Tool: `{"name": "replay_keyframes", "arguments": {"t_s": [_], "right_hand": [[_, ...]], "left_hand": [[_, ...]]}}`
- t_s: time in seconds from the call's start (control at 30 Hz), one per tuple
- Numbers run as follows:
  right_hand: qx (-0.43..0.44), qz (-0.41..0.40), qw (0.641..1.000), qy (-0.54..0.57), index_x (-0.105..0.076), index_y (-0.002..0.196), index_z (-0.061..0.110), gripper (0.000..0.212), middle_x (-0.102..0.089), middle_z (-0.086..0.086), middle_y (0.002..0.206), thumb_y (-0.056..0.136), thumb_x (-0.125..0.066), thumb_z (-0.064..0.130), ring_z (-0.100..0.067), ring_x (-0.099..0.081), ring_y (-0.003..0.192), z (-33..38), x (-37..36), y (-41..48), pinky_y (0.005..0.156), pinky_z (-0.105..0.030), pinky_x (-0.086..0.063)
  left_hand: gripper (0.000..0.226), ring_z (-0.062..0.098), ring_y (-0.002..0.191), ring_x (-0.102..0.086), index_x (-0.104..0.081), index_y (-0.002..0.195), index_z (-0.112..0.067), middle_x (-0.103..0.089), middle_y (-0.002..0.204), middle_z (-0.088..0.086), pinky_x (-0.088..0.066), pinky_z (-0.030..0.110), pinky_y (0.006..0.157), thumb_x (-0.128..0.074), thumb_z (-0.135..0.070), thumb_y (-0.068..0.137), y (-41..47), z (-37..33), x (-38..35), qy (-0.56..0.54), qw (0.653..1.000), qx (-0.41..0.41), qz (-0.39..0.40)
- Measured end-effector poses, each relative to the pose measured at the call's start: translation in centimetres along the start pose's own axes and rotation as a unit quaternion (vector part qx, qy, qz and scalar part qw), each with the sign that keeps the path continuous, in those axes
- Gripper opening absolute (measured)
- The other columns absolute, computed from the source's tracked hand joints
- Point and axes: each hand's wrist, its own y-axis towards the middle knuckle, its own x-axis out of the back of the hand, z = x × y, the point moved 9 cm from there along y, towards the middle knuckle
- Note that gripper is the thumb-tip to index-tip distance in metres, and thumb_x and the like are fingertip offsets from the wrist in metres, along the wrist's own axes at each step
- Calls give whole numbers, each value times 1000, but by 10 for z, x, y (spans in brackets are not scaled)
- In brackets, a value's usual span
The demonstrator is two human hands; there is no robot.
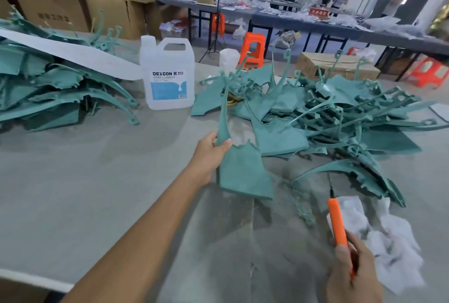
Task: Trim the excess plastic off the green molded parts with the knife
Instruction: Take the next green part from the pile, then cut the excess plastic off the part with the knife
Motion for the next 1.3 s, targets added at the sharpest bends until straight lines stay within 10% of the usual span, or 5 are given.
{"name": "replay_keyframes", "arguments": {"t_s": [0.4, 0.53, 0.67, 1.0, 1.3], "right_hand": [[-41, -32, 999, 10, -60, 136, 12, 65, -64, 2, 102, 76, -54, 37, -6, -58, 84, 15, 2, -14, 77, -1, -37], [-18, -10, 996, -82, -60, 135, 20, 52, -56, -5, 98, 84, -67, 28, -26, -50, 88, 13, 1, -15, 84, -40, -44], [-24, -14, 997, -74, -60, 131, 27, 52, -54, -4, 101, 83, -77, 13, -33, -57, 92, -5, 3, -16, 83, -15, -41], [4, 52, 998, -37, -50, 112, 60, 30, -72, 4, 81, 86, -65, 58, -15, -65, 58, 16, -18, -23, 63, -34, -50], [98, 348, 931, -49, -56, 112, 52, 23, -72, 15, 95, 93, -44, 56, -12, -69, 66, 70, -98, -37, 62, -32, -56]], "left_hand": [[100, 29, 136, -34, -33, 149, -27, -39, 146, 5, -28, 39, 110, -59, -82, 70, -88, 7, 52, 540, 835, -100, -34], [145, 25, 153, 9, 4, 159, -31, 10, 168, -1, -2, 45, 123, -26, -111, 41, -99, 62, 27, 619, 782, -19, 75], [127, 32, 151, -21, -29, 156, -25, -23, 165, 11, -19, 44, 120, -6, -103, 58, -97, 36, 28, 646, 753, -119, -28], [75, 6, 60, -58, -71, 115, -17, -62, 64, -6, -42, 27, 57, -29, -76, 95, -128, -16, 92, 272, 895, -295, -196], [32, -18, 91, -63, -76, 114, -24, -63, 97, -47, -46, 4, 76, -62, -42, 92, -132, 13, 80, 257, 916, -270, -150]]}}
